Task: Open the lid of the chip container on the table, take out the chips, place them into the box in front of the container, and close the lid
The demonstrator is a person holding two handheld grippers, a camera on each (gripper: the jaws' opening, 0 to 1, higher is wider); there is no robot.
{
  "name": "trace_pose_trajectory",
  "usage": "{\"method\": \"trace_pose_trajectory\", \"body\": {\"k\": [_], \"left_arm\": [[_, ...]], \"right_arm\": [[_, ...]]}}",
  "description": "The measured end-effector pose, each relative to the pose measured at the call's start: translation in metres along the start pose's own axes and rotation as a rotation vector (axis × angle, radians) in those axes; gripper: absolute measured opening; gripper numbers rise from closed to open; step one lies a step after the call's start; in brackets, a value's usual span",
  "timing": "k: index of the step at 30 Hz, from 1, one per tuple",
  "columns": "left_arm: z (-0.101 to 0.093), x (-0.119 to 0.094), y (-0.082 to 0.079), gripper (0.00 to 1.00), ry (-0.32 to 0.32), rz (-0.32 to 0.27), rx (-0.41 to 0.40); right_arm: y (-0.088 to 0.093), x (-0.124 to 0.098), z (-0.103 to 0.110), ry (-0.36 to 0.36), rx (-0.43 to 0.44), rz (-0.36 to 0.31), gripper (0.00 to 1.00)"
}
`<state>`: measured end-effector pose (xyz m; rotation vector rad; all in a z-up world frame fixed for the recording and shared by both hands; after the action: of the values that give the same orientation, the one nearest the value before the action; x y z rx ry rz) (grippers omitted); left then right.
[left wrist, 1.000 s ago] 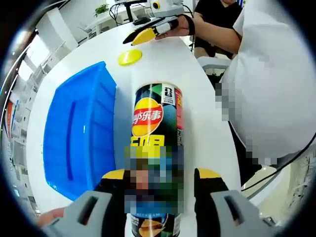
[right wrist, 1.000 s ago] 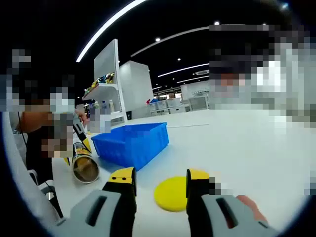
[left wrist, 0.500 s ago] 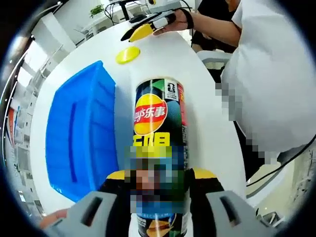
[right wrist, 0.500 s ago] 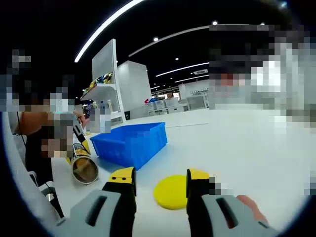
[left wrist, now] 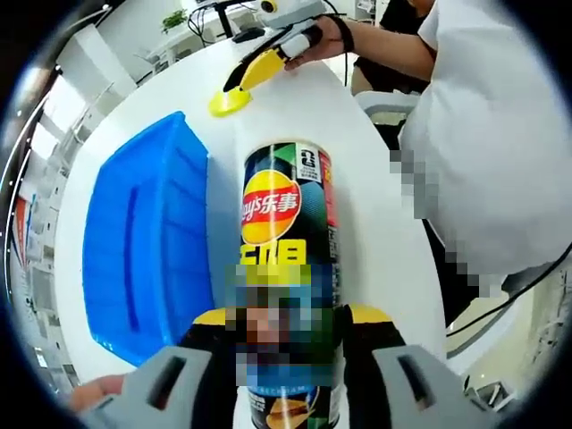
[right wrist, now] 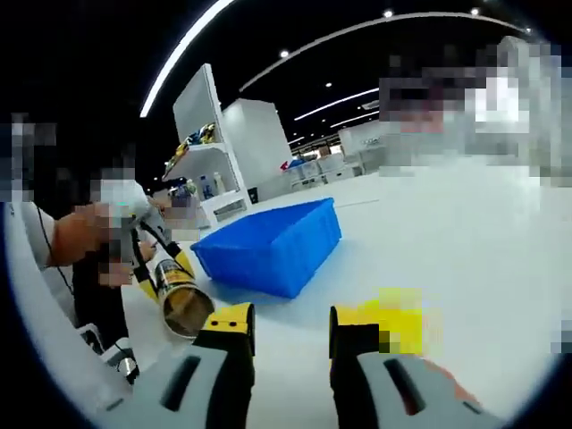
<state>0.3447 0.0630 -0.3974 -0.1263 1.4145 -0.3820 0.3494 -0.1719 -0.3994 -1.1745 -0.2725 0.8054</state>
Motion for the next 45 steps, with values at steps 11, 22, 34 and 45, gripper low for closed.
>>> {"method": "trace_pose_trajectory", "body": {"k": [11, 22, 34, 45], "left_arm": [[0.001, 0.000, 0.002, 0.45, 0.000, -0.004, -0.007], [-0.002, 0.000, 0.000, 0.45, 0.002, -0.022, -0.065], [-0.002, 0.000, 0.000, 0.45, -0.001, -0.021, -0.066], [-0.005, 0.000, 0.000, 0.44, -0.009, -0.018, -0.092]], "right_arm": [[0.017, 0.028, 0.037, -0.190, 0.255, 0.145, 0.30], [0.029, 0.046, 0.055, -0.280, 0.311, 0.265, 0.30], [0.033, 0.056, 0.067, -0.362, 0.347, 0.353, 0.24], [0.035, 0.064, 0.080, -0.386, 0.370, 0.462, 0.07]]}}
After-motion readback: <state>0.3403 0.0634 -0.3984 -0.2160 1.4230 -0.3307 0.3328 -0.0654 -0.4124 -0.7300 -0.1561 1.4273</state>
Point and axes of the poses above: the point that each gripper's makers call its tool centre point, and the gripper's own axes: x roughly forward along the fingers, z roughly to its left, y roughly out of its underside, the point moved 4 cm from there along -x, roughly backward along the fingers, and after that the axes turned 2 degrees about -y, right-handed, at the moved point
